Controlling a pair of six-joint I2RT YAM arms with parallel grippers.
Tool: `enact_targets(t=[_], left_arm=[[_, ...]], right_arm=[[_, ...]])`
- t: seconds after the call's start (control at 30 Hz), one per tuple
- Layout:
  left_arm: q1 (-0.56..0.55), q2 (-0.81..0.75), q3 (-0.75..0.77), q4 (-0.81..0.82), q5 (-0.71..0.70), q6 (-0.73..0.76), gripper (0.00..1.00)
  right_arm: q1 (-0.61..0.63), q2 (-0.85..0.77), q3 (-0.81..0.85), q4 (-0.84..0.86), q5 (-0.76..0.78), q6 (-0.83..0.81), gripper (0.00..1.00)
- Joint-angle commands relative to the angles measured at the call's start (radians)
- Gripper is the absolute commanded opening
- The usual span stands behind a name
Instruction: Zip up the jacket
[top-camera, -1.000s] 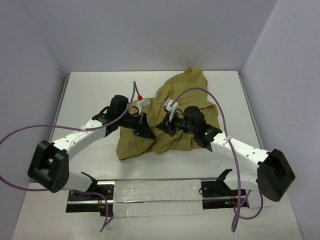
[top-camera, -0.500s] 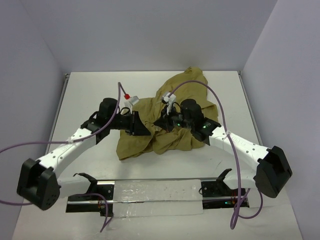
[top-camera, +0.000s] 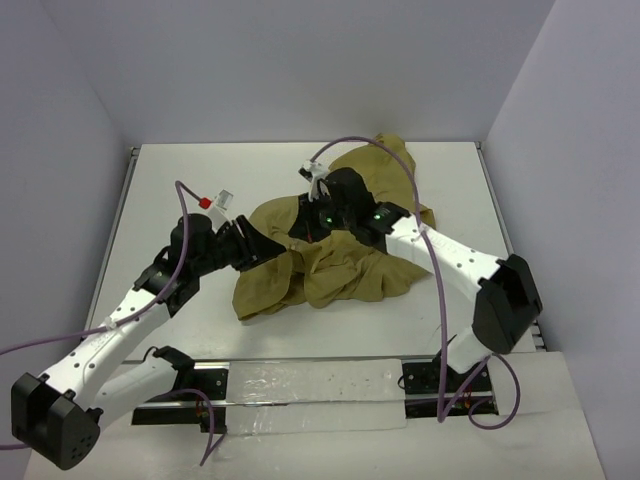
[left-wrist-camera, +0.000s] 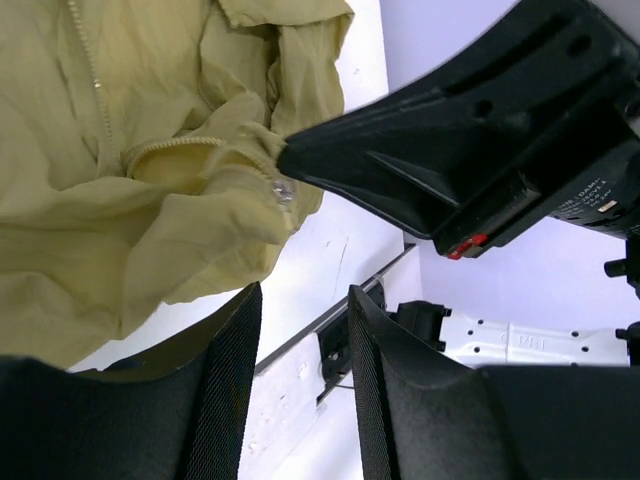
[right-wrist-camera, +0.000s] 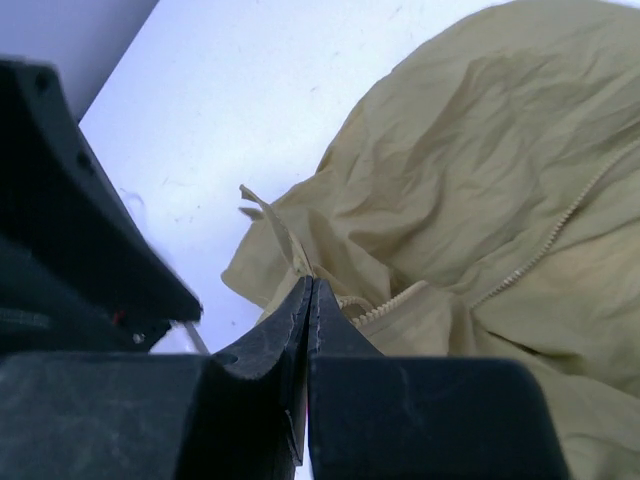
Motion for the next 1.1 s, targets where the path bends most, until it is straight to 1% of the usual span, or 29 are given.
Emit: enact_targets(t=[0.0,0.07,0.13,0.2,0.27,0.37,0.43,0.5,0.57,0.6,0.77,0.97,1.07], left_arm=[[-0.002,0.02,0.069,-0.101,-0.029,-0.049,0.47],[-0.001,0.025,0.093,-0.151,-0.023,-0.046,0.47],[-0.001,0.017,0.102,-0.169,-0.029,-0.051,0.47],[0.004,0.01,0.126,-0.252,-0.058,-0.067,0.49],[0.006,0.002,0.133,-0.288,-0.082,-0.087,0.5],[0.013,-0.011,0.117,-0.294,-0.089,-0.104,0.51],[0.026,-0.015,0.102,-0.3,-0.099,-0.12,0.51],[0.04,-0.028,0.067,-0.281,-0.104,-0.155,0.52],[0.056,-0.045,0.029,-0.213,-0.088,-0.193,0.53],[0.062,-0.055,0.013,-0.205,-0.086,-0.208,0.54],[0.092,-0.052,-0.024,-0.145,-0.047,-0.245,0.53],[0.096,0.026,-0.033,-0.083,0.0,-0.282,0.5],[0.097,0.043,-0.063,-0.031,0.016,-0.3,0.5]], right_arm=[[0.032,0.108,0.147,-0.171,0.028,0.114,0.0],[0.045,0.148,0.192,-0.184,0.022,0.139,0.0],[0.06,0.148,0.184,-0.155,0.037,0.162,0.0],[0.066,0.146,0.17,-0.124,0.038,0.193,0.0],[0.066,0.146,0.158,-0.09,0.036,0.218,0.0],[0.066,0.14,0.13,-0.053,0.049,0.26,0.0],[0.066,0.129,0.098,0.01,0.07,0.3,0.0],[0.066,0.111,0.051,0.057,0.097,0.328,0.0],[0.065,0.093,0.003,0.144,0.125,0.354,0.0],[0.065,0.084,-0.013,0.168,0.137,0.357,0.0],[0.066,0.044,-0.1,0.287,0.181,0.373,0.0],[0.066,0.029,-0.141,0.374,0.204,0.404,0.0],[0.066,0.03,-0.143,0.384,0.212,0.408,0.0]])
